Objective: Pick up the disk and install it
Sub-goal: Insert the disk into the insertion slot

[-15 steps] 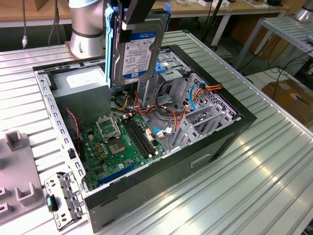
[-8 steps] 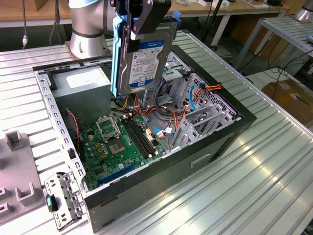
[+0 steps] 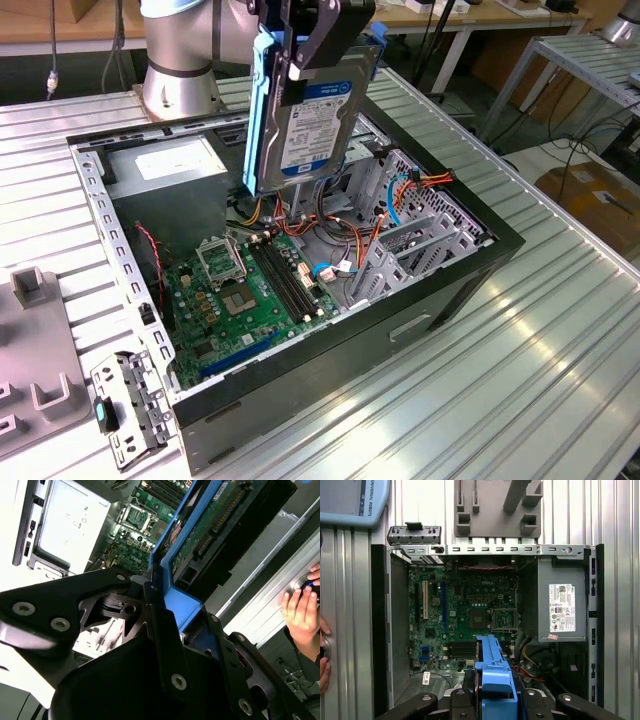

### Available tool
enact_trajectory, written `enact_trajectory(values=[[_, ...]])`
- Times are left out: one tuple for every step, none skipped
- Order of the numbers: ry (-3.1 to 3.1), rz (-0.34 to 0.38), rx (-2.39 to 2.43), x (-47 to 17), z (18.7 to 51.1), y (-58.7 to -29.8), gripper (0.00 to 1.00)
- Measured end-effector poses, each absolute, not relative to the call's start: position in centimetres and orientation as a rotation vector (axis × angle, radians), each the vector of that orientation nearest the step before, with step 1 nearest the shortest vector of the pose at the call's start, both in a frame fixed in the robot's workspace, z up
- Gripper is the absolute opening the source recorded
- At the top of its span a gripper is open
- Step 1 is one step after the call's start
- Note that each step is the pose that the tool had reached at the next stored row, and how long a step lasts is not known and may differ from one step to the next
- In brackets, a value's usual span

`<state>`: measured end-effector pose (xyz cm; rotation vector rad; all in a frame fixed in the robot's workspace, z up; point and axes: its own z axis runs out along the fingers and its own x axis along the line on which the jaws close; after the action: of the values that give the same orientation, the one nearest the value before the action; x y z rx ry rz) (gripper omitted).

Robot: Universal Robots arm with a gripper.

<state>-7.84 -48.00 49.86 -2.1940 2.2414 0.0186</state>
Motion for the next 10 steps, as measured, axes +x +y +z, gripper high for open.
enact_trajectory(values=[[2.241,0.019,-2.194,-7.84,49.86,-48.00,0.37],[2.241,0.019,-2.194,-7.83,49.86,-47.99,0.37],[2.241,0.019,-2.194,-7.80,49.86,-47.99,0.37],[2.241,0.019,-2.194,-7.77,49.86,-47.99,0.37],[2.241,0.019,-2.194,-7.77,49.86,-47.99,0.37],[2.241,0.019,-2.194,-7.77,49.86,-47.99,0.37],[2.241,0.019,-2.194,-7.76,49.86,-47.99,0.37],[2.241,0.019,-2.194,-7.76,49.86,-47.99,0.37],[2.241,0.019,-2.194,-7.76,49.86,-47.99,0.37],[2.241,0.019,-2.194,-7.76,49.86,-47.99,0.37]])
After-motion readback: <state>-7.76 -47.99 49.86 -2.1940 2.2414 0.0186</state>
